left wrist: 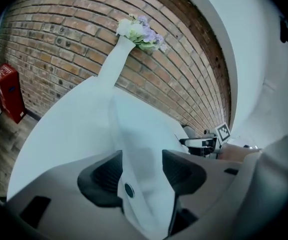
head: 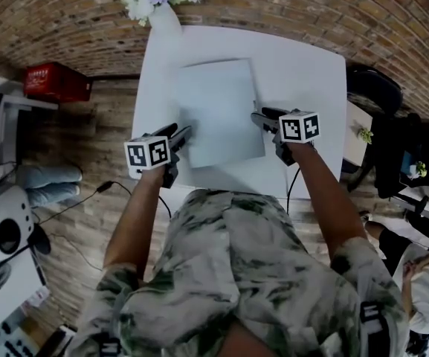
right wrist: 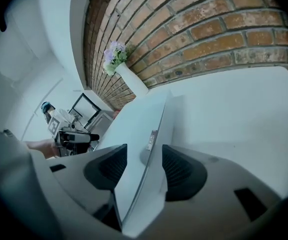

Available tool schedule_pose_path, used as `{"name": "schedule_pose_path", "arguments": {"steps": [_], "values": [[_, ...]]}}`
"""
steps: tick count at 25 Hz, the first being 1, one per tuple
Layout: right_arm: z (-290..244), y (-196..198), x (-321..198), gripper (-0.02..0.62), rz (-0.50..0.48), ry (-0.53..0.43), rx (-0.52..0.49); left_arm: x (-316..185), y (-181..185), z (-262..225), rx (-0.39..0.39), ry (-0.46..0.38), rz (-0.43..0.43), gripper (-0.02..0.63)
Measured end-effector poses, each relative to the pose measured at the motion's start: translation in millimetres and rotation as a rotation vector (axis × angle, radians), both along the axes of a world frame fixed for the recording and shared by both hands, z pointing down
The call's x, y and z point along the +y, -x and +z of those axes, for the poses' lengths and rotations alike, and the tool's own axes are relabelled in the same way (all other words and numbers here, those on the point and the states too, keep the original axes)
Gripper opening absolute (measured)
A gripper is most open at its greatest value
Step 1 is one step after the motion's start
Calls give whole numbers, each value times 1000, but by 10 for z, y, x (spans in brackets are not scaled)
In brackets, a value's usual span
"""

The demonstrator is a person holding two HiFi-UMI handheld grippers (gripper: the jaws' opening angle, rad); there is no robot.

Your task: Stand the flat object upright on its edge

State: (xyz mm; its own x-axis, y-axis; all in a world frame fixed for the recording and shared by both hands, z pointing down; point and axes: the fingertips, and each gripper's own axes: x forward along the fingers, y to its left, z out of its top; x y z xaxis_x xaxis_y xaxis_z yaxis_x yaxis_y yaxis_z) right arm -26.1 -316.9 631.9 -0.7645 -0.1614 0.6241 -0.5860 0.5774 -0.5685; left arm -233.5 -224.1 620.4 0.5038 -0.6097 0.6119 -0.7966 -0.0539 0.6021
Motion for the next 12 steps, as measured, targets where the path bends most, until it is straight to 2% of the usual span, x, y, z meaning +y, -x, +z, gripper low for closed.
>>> {"name": "schedule_pose_path", "arguments": {"steps": [7,12], "values": [[107,115,-129,248,-25,52,-11,-139,74,232,32,64,-25,255],[181,164,-157,249,-44,83,-10,-215,40,329,91,92,-33,256]]}}
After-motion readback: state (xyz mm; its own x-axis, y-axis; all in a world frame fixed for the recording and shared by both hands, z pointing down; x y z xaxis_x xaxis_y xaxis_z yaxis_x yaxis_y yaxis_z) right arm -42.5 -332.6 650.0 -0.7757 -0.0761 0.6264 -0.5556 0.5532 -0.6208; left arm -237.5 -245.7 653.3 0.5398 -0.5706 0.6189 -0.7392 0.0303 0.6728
